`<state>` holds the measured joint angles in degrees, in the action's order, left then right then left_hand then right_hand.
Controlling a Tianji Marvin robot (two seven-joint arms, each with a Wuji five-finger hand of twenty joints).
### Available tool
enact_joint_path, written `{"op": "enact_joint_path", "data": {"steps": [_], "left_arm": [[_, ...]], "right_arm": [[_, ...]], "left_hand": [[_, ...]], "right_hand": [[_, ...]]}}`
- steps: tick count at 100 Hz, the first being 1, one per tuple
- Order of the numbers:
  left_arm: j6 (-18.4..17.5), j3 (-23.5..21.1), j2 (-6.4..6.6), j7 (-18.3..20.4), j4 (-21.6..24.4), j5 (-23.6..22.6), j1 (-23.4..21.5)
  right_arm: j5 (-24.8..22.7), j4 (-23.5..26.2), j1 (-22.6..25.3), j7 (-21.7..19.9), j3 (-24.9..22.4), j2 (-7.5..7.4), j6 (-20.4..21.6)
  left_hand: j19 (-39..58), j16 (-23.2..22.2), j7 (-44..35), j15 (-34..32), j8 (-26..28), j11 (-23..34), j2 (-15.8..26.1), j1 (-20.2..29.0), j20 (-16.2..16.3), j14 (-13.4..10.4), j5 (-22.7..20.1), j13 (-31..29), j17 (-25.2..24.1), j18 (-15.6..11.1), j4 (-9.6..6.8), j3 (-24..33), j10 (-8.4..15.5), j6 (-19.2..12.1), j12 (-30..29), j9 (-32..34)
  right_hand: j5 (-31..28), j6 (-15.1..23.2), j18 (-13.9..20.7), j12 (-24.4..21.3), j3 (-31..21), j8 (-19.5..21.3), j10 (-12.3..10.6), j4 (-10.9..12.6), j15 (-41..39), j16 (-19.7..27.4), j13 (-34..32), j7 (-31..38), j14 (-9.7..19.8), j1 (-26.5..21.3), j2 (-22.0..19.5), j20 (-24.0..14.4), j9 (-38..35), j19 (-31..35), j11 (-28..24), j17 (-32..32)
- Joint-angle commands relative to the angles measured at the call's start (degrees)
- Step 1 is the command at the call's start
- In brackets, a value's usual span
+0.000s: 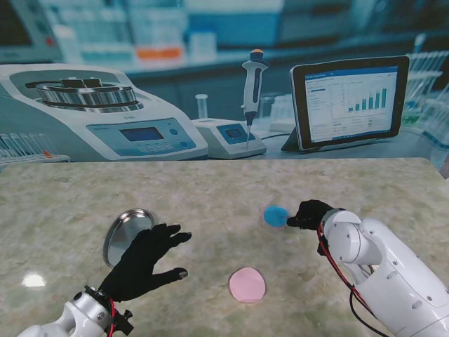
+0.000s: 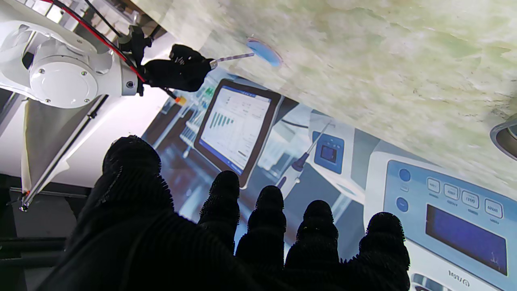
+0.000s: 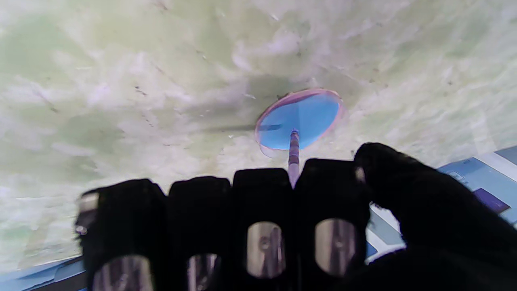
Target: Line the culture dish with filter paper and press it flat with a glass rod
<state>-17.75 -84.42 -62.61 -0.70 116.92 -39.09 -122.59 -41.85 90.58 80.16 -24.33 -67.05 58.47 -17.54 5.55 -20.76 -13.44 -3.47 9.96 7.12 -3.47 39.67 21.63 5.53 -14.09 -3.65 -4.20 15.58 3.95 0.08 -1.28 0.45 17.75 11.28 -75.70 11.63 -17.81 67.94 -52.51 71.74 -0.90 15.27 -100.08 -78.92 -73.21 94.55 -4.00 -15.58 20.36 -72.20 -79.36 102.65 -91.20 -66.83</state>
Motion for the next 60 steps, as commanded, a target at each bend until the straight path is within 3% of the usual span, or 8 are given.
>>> {"op": "enact_joint_path", "data": {"steps": [1, 33, 60], "left_arm": [[0.0, -0.1, -0.01, 0.2, 0.5, 0.1, -0.4], [-0.1, -0.4, -0.04, 0.2, 0.5, 0.1, -0.5], [-0.2, -0.7, -0.06, 0.2, 0.6, 0.1, -0.6]], "right_arm": [[0.2, 0.0, -0.3, -0.1, 0.3, 0.45, 0.7], [1.9, -3.7, -4.0, 0.3, 4.5, 0.63, 0.5], [0.1, -4.9, -4.6, -0.4, 5.4, 0.37, -1.3]], "left_hand": [[-2.7, 0.7, 0.9, 1.2, -0.3, -1.3, 1.9, 1.1, -1.8, -2.0, 1.3, 1.6, -0.2, -1.8, -1.58, -1.5, 2.2, -1.5, -0.7, -2.4], [-2.7, 0.7, 0.9, 1.2, -0.4, -1.3, 1.9, 1.1, -1.8, -2.1, 1.2, 1.6, -0.2, -1.8, -1.57, -1.5, 2.2, -1.3, -0.7, -2.4], [-2.7, 0.7, 0.9, 1.2, -0.3, -1.3, 1.9, 1.1, -1.8, -2.0, 1.2, 1.6, -0.2, -1.8, -1.57, -1.6, 2.3, -1.6, -0.7, -2.4]], "right_hand": [[-2.6, -4.9, 1.1, 1.3, 0.4, 0.1, -2.6, 1.2, -6.7, -1.7, -1.9, 4.7, 8.6, 0.7, -1.1, -1.1, -3.2, 17.3, -9.3, -2.5], [-2.6, -4.9, 1.2, 1.3, 0.4, 0.1, -2.6, 1.1, -6.7, -1.7, -1.9, 4.7, 8.6, 0.9, -1.1, -1.1, -3.2, 17.3, -9.3, -2.5], [-2.6, -4.9, 1.3, 1.3, 0.4, 0.1, -2.7, 1.0, -6.7, -1.7, -1.9, 4.7, 8.7, 0.8, -1.2, -1.1, -3.2, 17.3, -9.3, -2.5]]}}
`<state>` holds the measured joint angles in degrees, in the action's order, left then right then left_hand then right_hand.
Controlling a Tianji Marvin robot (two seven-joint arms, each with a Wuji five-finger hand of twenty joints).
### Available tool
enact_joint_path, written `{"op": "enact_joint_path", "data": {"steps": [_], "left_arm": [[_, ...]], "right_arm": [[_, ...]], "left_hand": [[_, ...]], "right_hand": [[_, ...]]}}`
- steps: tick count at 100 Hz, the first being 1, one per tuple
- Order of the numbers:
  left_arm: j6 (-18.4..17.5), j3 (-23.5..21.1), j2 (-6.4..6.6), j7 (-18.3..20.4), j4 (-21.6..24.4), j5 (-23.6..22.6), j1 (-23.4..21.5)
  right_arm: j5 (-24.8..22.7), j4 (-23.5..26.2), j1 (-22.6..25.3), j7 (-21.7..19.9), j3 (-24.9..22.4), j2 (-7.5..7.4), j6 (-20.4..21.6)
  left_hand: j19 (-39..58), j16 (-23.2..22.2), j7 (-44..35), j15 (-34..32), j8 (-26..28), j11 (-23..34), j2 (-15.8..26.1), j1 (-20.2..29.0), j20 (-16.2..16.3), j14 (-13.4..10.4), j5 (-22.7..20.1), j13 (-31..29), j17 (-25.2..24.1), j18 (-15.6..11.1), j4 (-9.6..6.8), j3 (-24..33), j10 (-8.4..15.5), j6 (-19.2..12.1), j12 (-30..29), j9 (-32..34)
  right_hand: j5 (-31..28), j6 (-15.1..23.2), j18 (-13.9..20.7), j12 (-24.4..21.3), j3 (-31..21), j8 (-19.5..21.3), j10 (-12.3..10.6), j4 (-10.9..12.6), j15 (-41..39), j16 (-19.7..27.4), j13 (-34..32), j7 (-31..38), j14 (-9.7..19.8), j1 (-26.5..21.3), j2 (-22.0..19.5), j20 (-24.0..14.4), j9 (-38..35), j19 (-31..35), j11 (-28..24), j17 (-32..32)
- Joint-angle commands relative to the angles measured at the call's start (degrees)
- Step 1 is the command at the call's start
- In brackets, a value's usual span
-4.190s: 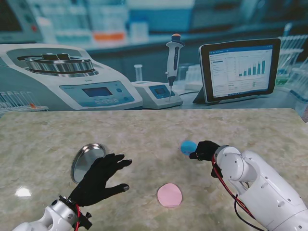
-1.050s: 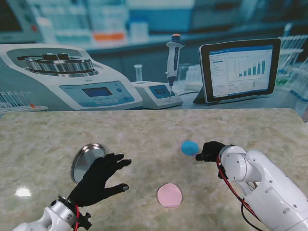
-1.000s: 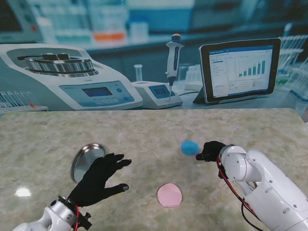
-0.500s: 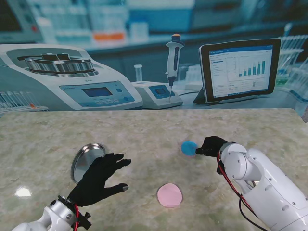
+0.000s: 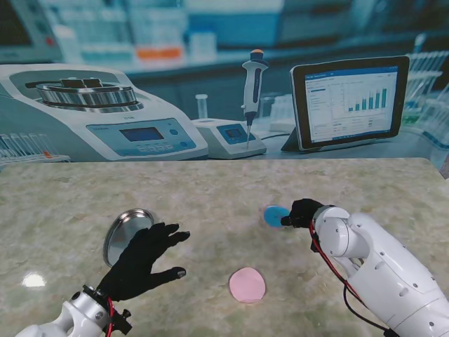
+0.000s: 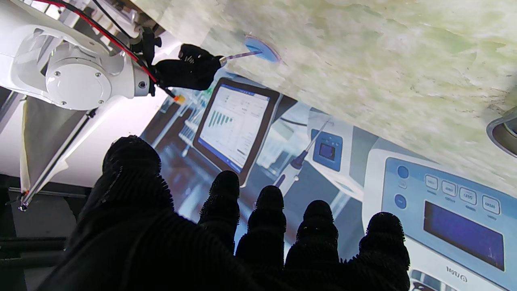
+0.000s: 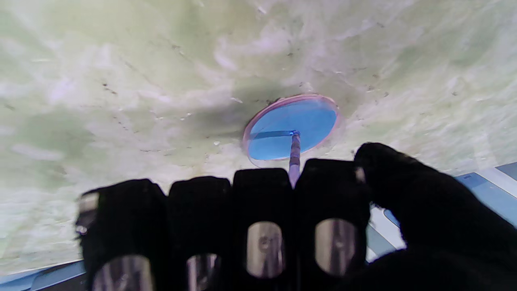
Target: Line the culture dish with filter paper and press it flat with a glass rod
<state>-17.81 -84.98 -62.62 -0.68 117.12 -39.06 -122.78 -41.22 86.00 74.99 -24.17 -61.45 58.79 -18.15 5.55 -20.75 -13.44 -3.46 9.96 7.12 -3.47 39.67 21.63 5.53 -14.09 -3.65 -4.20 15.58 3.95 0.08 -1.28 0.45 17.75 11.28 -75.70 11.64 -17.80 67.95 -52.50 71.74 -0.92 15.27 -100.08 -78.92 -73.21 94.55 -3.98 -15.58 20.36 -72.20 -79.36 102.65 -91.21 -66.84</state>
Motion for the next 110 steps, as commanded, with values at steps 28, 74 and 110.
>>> {"op": "enact_joint_path", "data": {"steps": [28, 74, 110], "left_arm": [[-0.3, 0.1, -0.03, 0.1, 0.3, 0.1, -0.5], [-0.8, 0.1, -0.2, -0.8, 0.1, 0.3, -0.5], [-1.0, 0.6, -0.07, -0.5, -0.2, 0.0, 0.0]], "right_arm": [[-2.1, 0.0, 1.4, -0.7, -1.4, -0.05, -1.4], [2.6, 9.3, 9.6, 2.7, -9.6, 0.82, 1.8], [6.2, 18.8, 18.1, 4.7, -15.0, 1.28, 7.7]], "left_hand": [[-2.7, 0.7, 0.8, 1.2, -0.3, -1.3, 2.0, 1.0, -1.8, -2.1, 1.3, 1.6, -0.2, -1.8, -1.56, -1.6, 2.2, -1.3, -0.7, -2.4], [-2.4, 0.1, 0.2, 0.8, 0.0, -0.8, 2.4, 2.4, -1.5, -1.9, 1.0, 1.6, -0.2, -1.8, -1.57, -1.4, 2.2, -1.2, -0.4, -2.2], [-1.2, -1.1, -0.4, 0.5, 0.3, -0.4, 2.3, 2.7, 0.2, -1.6, 1.1, 1.7, -0.4, -1.8, -1.61, -1.5, 2.1, -1.2, -0.1, -2.1]], "right_hand": [[-2.6, -4.9, 1.4, 1.3, 0.4, 0.1, -2.7, 1.0, -6.7, -1.7, -1.9, 4.7, 8.7, 0.7, -1.2, -1.1, -3.2, 17.3, -9.3, -2.5], [-2.6, -4.9, 1.1, 1.3, 0.2, 0.1, -2.6, 1.0, -6.7, -1.7, -1.9, 4.7, 8.5, 1.0, -1.1, -1.2, -3.2, 17.3, -9.3, -2.5], [-2.6, -4.9, 0.8, 1.3, 0.3, 0.1, -2.5, 0.8, -6.7, -1.7, -1.9, 4.7, 8.3, 0.9, -1.1, -1.3, -3.2, 17.3, -9.3, -2.5]]}}
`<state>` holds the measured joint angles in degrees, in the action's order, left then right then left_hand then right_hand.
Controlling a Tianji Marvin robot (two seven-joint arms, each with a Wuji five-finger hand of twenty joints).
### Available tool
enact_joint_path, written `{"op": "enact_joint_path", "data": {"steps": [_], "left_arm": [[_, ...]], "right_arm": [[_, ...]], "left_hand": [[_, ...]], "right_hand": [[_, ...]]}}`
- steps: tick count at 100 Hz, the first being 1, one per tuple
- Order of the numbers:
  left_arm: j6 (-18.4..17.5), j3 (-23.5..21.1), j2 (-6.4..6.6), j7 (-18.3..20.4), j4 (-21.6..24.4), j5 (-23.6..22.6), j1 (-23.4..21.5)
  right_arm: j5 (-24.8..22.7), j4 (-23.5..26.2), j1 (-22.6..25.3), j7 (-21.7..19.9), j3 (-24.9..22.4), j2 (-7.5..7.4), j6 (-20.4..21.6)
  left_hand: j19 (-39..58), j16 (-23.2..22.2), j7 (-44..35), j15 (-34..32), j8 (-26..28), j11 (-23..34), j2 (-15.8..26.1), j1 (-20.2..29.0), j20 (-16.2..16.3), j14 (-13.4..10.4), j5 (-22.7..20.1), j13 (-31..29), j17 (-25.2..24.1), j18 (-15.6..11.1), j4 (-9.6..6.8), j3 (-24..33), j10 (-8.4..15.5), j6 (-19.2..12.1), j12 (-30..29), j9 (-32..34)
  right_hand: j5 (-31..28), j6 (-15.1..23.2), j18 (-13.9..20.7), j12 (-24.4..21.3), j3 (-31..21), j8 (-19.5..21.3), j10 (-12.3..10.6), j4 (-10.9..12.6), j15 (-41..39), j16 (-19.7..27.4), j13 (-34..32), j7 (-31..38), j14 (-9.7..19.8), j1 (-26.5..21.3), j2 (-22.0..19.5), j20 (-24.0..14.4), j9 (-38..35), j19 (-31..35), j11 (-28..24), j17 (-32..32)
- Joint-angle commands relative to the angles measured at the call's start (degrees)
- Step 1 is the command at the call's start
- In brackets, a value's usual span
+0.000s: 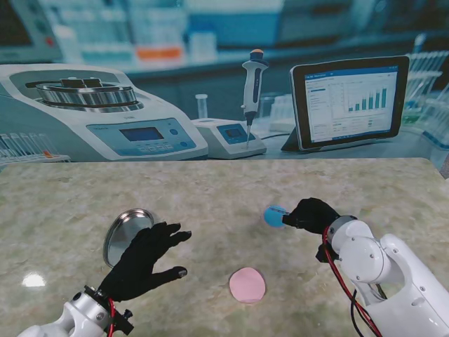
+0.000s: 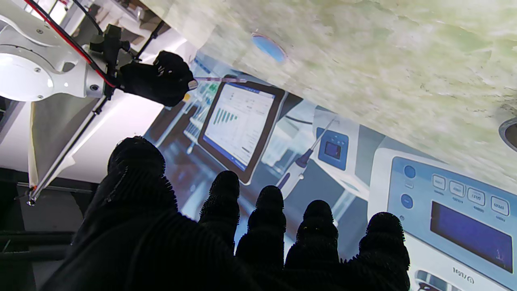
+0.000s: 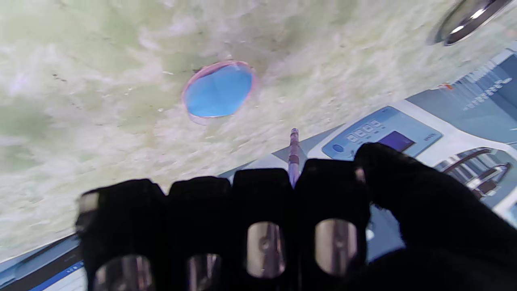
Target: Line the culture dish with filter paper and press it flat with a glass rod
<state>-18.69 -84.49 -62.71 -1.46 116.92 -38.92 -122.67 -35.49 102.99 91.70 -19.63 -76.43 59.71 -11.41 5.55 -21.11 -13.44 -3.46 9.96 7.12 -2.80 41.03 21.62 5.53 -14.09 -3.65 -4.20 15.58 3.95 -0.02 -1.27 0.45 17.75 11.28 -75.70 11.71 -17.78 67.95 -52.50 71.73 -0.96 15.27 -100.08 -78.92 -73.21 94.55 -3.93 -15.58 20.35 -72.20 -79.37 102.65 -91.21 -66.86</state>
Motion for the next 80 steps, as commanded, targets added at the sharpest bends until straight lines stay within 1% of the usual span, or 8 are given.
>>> {"op": "enact_joint_path", "data": {"steps": [1, 13, 25, 29, 31, 39, 53, 80], "left_arm": [[-0.2, 0.1, 0.03, 0.3, 0.0, -0.1, -0.1], [-0.4, 0.1, 0.05, 0.3, 0.0, -0.4, 0.0], [-0.9, -0.1, 0.05, 0.2, 0.0, -0.7, 0.0], [-1.1, -0.2, 0.05, 0.1, 0.0, -0.9, 0.0], [-1.2, -0.2, 0.05, 0.0, -0.1, -0.9, 0.0], [-1.5, -0.4, 0.04, -0.1, -0.2, -1.0, 0.0], [-2.2, -0.9, 0.0, -0.5, -0.1, -1.8, 0.0], [-3.8, -1.3, 0.04, -1.1, -0.2, -3.2, 0.5]], "right_arm": [[0.5, 2.0, 1.6, 0.2, -0.1, 0.37, 1.2], [1.5, 5.0, 3.8, 0.7, -0.7, 0.45, 3.6], [3.0, 7.9, 5.8, 0.7, -1.2, 0.47, 5.5], [3.3, 8.7, 6.4, 0.6, -1.3, 0.43, 6.2], [3.5, 9.1, 6.7, 0.5, -1.3, 0.41, 6.6], [4.7, 10.6, 7.9, -0.2, -1.4, 0.25, 7.9], [6.8, 12.8, 9.5, -1.7, -1.1, -0.09, 10.3], [11.3, 15.5, 11.0, -5.5, 0.8, -1.0, 14.4]], "left_hand": [[-1.2, -0.7, -0.5, 0.5, 0.4, -0.4, 1.6, 1.4, 0.3, -1.6, 1.1, 1.7, -0.4, -1.8, -1.61, -1.4, 2.1, -1.3, -0.1, -2.1], [-0.4, -1.1, -0.8, 0.4, 0.5, -0.2, 1.5, 1.9, 1.4, -1.6, 1.0, 1.6, -0.4, -1.9, -1.66, -1.3, 2.1, -1.0, 0.0, -2.0], [1.4, -1.8, -1.3, 0.3, 0.8, 0.1, 1.3, 2.5, 4.6, -1.4, 1.1, 1.2, -1.0, -1.9, -1.69, -1.3, 2.1, -1.0, 0.1, -1.9], [1.8, -1.9, -1.4, 0.3, 0.8, 0.1, 1.1, 2.7, 5.8, -1.4, 1.1, 1.1, -1.1, -1.9, -1.71, -1.3, 0.5, -0.9, 0.0, -2.0], [1.9, -1.9, -1.4, 0.3, 0.9, 0.2, 1.0, 2.7, 6.0, -1.4, 1.1, 1.0, -1.1, -2.0, -1.71, -1.3, 1.7, -0.9, 0.1, -1.9], [3.0, -2.3, -1.6, 0.1, 1.0, 0.6, 0.4, 2.9, 8.3, -1.2, 1.0, 0.5, -1.4, -2.0, -1.79, -1.2, 0.4, -0.8, 0.3, -1.9], [4.2, -3.5, -2.8, -0.8, 1.7, 2.4, -1.4, 4.7, 10.6, -1.0, 1.5, -1.2, 0.5, -1.6, -2.02, -0.6, 0.5, -0.3, 1.3, -1.3], [9.2, -7.9, -9.2, -3.6, 4.8, 6.9, -4.6, 5.2, 15.2, -0.2, 4.3, -4.7, 4.1, -1.4, -2.41, 0.6, 0.5, -3.2, 4.3, -0.3]], "right_hand": [[-2.6, -5.0, 0.8, 1.3, 0.3, 0.1, -2.4, 0.8, -6.7, -1.7, -1.9, 4.7, 8.3, 0.8, -1.1, -1.3, -3.2, 17.3, -9.3, -2.4], [-2.6, -5.0, 0.8, 1.3, 0.4, 0.1, -2.5, 0.8, -6.7, -1.7, -1.9, 4.7, 8.3, 0.8, -1.1, -1.3, -3.2, 17.3, -9.3, -2.4], [-2.6, -5.0, 0.8, 1.3, 0.4, 0.1, -2.5, 0.8, -6.7, -1.7, -1.9, 4.7, 8.3, 0.8, -1.2, -1.3, -3.2, 17.3, -9.3, -2.4], [-2.6, -5.0, 0.8, 1.3, 0.4, 0.1, -2.5, 0.8, -6.7, -1.7, -1.9, 4.7, 8.3, 0.8, -1.2, -1.3, -3.2, 17.3, -9.3, -2.4], [-2.6, -5.0, 0.8, 1.3, 0.4, 0.1, -2.5, 0.8, -6.7, -1.7, -1.9, 4.7, 8.3, 0.8, -1.2, -1.3, -3.2, 17.3, -9.3, -2.4], [-2.6, -5.0, 0.8, 1.3, 0.5, 0.1, -2.5, 0.8, -6.7, -1.7, -1.9, 4.7, 8.4, 0.7, -1.2, -1.3, -3.2, 17.3, -9.3, -2.4], [-2.6, -5.0, 0.9, 1.3, 0.6, 0.1, -2.6, 0.8, -6.7, -1.7, -1.9, 4.7, 8.4, 0.8, -1.3, -1.3, -3.2, 17.3, -9.3, -2.5], [-2.6, -5.0, 1.0, 1.2, 0.9, 0.1, -2.6, 0.8, -6.7, -1.7, -1.9, 4.7, 8.5, 0.6, -1.4, -1.3, -3.2, 17.3, -9.3, -2.5]]}}
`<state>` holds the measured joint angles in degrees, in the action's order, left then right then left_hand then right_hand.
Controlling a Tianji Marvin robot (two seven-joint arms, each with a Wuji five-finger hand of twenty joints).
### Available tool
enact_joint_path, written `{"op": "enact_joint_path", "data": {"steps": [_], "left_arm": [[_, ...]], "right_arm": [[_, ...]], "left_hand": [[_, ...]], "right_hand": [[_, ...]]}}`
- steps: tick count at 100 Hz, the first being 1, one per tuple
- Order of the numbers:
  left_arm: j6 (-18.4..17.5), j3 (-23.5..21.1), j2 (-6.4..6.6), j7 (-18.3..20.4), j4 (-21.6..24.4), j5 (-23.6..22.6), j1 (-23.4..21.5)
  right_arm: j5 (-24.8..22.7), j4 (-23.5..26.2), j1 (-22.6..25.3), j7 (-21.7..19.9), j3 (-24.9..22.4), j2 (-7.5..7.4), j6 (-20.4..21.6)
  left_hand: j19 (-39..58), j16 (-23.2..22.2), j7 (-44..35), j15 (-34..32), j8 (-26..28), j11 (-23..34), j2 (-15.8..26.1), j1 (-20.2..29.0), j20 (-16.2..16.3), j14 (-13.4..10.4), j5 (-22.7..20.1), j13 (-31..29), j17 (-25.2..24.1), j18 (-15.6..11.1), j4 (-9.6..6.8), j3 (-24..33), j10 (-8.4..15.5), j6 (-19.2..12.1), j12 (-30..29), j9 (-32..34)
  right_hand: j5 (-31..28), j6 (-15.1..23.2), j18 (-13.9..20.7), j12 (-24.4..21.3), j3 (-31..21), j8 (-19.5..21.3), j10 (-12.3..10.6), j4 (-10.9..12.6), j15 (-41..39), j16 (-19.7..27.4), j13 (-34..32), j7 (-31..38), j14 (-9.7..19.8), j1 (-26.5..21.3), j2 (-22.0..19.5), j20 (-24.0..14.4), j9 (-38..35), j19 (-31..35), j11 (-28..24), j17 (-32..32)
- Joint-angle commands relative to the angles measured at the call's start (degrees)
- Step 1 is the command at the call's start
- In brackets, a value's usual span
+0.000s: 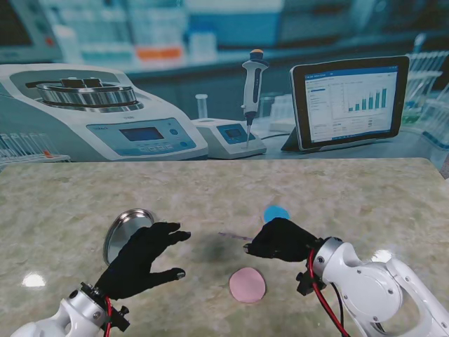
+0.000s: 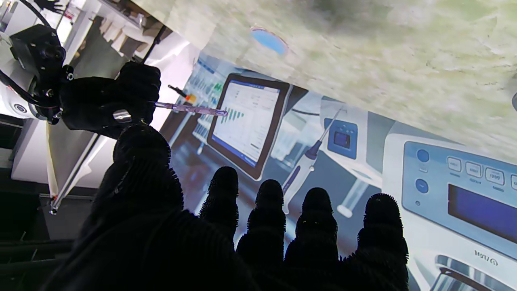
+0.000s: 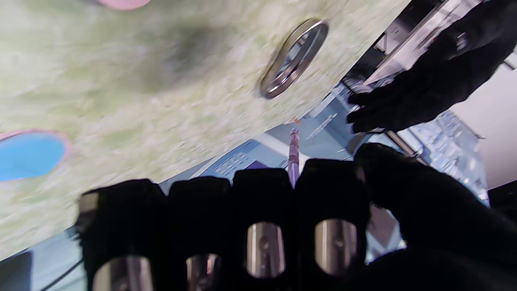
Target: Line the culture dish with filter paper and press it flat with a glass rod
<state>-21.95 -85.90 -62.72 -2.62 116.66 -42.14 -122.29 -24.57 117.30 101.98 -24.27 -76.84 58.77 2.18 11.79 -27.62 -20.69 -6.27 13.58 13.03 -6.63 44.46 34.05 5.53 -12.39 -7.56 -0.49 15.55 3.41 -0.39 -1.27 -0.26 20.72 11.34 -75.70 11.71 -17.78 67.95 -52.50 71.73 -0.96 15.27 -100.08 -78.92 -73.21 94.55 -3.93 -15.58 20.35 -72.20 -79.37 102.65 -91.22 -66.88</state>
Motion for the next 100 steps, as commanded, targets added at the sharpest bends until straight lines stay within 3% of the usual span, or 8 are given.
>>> {"op": "enact_joint_path", "data": {"steps": [1, 24, 26, 32, 56, 76, 100], "left_arm": [[-0.7, 0.1, 0.06, 0.1, 0.0, 0.1, 0.2], [-3.1, 0.4, 0.39, 1.7, -0.4, 0.7, 1.1], [-3.3, 0.4, 0.42, 1.7, -0.4, 0.7, 1.1], [-3.7, 0.6, 0.5, 2.0, -0.3, 0.7, 1.2], [-4.4, 1.6, 0.75, 2.6, -0.1, 0.1, 1.7], [-5.0, 2.5, 0.71, 2.2, -0.4, 0.5, 2.2], [-4.8, 3.0, 0.6, 1.5, -0.6, 0.5, 2.5]], "right_arm": [[0.6, 1.2, 0.7, -1.0, 1.3, -0.12, 0.9], [2.6, 1.8, -0.3, -3.3, 4.0, -0.8, 3.4], [2.6, 1.7, -0.5, -3.4, 4.3, -0.83, 3.6], [2.6, 1.6, -1.1, -3.5, 5.2, -0.91, 4.1], [3.2, 0.2, -5.0, -3.1, 9.1, -0.88, 4.4], [4.4, -1.1, -8.0, -2.6, 12.2, -0.73, 4.3], [5.5, -2.4, -10.8, -2.1, 15.9, -0.62, 4.6]], "left_hand": [[3.6, -1.8, -2.5, -1.2, 1.4, 1.2, -0.8, 1.6, 3.0, -0.2, 3.0, -0.8, 0.3, -1.4, -1.87, 1.1, 0.6, -2.5, 1.4, -0.3], [7.9, -3.7, -2.8, -3.4, 1.2, 2.0, -1.9, -0.6, 4.3, -0.1, 3.5, -1.4, 0.6, -1.4, -1.68, 2.9, 0.7, -3.7, 2.0, -0.1], [10.3, -3.7, -3.0, -3.9, 1.0, 2.3, -3.7, -5.0, 1.9, 0.0, 3.4, -1.3, 0.2, -1.3, -0.61, 10.8, 0.6, -3.8, 2.1, -0.2], [12.2, -4.0, -3.2, -4.6, 1.1, 2.5, -4.7, -7.2, 2.5, 0.2, 2.7, -1.3, 0.0, -1.2, -0.19, 14.4, 0.6, -4.3, 2.1, -0.1], [14.6, -4.1, -3.7, -6.2, 1.4, 3.9, -5.2, -8.1, 3.7, 0.6, 0.2, -2.4, 0.6, -0.7, 0.07, 16.4, 0.4, -4.9, 2.4, 1.5], [20.1, -4.5, -7.2, -10.8, 4.0, 6.7, -7.4, -9.8, 3.2, 1.1, -5.7, -6.9, 2.4, 1.5, 0.76, 23.3, -0.6, -0.9, 3.1, 7.7], [26.3, -5.8, -12.6, -16.1, 7.2, 10.4, -8.2, -9.6, 2.9, 2.3, -11.0, -10.7, 4.2, 2.9, 1.17, 26.6, 0.1, 0.0, 5.1, 13.5]], "right_hand": [[-2.6, -5.0, 1.0, 1.2, 0.9, 0.1, -2.6, 0.8, -6.7, -1.7, -1.9, 4.7, 8.5, 0.6, -1.4, -1.3, -3.2, 17.3, -9.3, -2.5], [-2.6, -5.0, 1.2, 1.2, 1.1, 0.1, -2.7, 0.8, -6.7, -1.7, -1.9, 4.6, 8.6, 0.6, -1.6, -1.2, -3.2, 17.3, -9.2, -2.5], [-2.5, -5.0, 1.2, 1.2, 1.2, 0.1, -2.7, 0.7, -6.7, -1.7, -1.9, 4.6, 8.6, 0.6, -1.7, -1.2, -3.2, 17.3, -9.2, -2.5], [-2.5, -4.8, 1.3, 1.2, 1.2, 0.1, -2.8, 0.7, -6.7, -1.7, -1.9, 4.5, 8.7, 0.6, -1.7, -1.2, -3.2, 17.3, -9.2, -2.5], [-2.5, -4.8, 1.5, 1.1, 1.5, 0.1, -2.9, 0.7, -6.6, -1.6, -1.9, 4.4, 8.8, 0.6, -1.9, -1.1, -3.2, 17.3, -9.2, -2.5], [-2.5, -4.8, 1.5, 1.1, 1.6, 0.1, -2.8, 0.7, -6.6, -1.6, -1.9, 4.4, 8.8, 0.5, -1.8, -1.0, -3.2, 17.3, -9.2, -2.5], [-2.5, -4.7, 1.5, 1.0, 1.6, 0.2, -2.9, 0.7, -6.6, -1.5, -1.9, 4.4, 8.8, 0.5, -1.9, -1.0, -3.2, 17.3, -9.2, -2.5]]}}
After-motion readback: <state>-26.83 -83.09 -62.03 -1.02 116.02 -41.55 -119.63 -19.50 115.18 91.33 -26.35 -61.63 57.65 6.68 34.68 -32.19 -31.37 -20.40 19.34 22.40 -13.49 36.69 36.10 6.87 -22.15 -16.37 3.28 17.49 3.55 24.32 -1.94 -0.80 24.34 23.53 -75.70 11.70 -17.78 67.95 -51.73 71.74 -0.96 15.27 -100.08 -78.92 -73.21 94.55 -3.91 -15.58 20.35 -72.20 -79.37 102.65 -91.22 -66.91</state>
